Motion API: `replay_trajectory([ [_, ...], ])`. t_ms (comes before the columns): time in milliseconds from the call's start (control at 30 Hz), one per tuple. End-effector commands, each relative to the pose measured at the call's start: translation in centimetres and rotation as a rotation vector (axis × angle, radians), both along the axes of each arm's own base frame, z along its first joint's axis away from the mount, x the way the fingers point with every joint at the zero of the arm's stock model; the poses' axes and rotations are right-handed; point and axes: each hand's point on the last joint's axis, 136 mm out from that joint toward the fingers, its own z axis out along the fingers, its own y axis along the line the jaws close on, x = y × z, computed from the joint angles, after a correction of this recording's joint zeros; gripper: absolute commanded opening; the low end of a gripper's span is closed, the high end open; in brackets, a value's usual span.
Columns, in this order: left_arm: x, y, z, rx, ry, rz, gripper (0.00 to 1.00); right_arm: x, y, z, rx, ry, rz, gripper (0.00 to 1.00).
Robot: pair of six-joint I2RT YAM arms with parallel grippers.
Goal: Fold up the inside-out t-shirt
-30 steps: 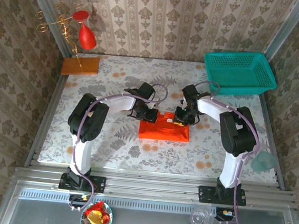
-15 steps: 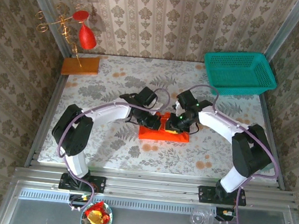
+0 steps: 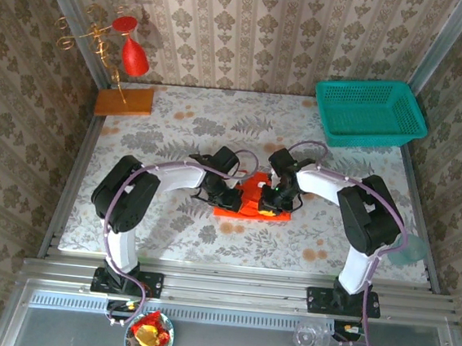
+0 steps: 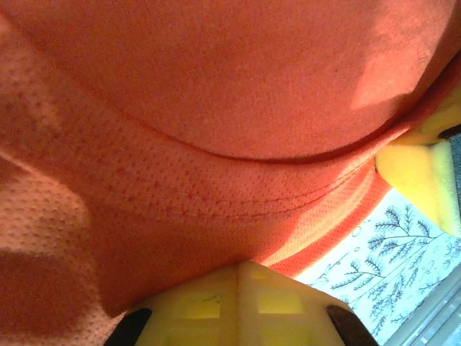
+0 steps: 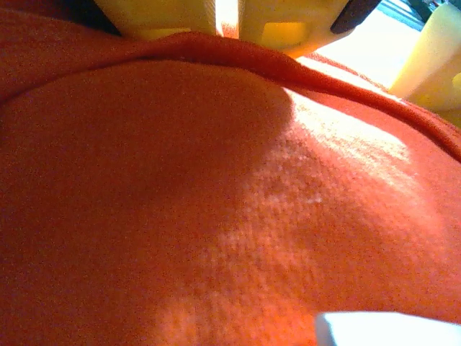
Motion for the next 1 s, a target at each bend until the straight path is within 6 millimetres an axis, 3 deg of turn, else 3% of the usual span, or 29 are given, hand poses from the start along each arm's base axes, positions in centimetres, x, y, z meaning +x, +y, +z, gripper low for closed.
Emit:
replay_trajectory([
  [0,0.5,3.3,-2.6,0.135,0.004,0.055,0.03,-1.3,-4.5,-4.0,-0.228,0.043,-0.005,0.16],
  [200,2.1,5.6,0.8,0.097,-0.059,0.122,0.07,-0.7,-4.0,-1.2,-0.19,-0.008,0.0,0.16],
  [433,3.1,8.7,1.0,0.118,-0.052,0.186,0.07,-0.6,-3.8,-0.9,-0.173,-0.004,-0.009,0.16],
  [500,3.8,8.4,2.4,0.074,-0.081,0.209,0.1,-0.2,-3.1,0.2,-0.132,-0.028,-0.014,0.16],
  [633,5.3,7.3,4.4,-0.009,-0.11,0.25,0.27,0.7,-2.5,2.8,-0.089,-0.085,-0.022,0.17],
  [767,6.2,6.3,4.1,-0.013,-0.098,0.271,0.39,0.9,-2.4,3.9,-0.086,-0.101,-0.019,0.17],
  [967,6.7,4.6,3.0,-0.01,-0.078,0.275,0.45,0.6,-2.8,4.2,-0.098,-0.101,-0.019,0.18],
])
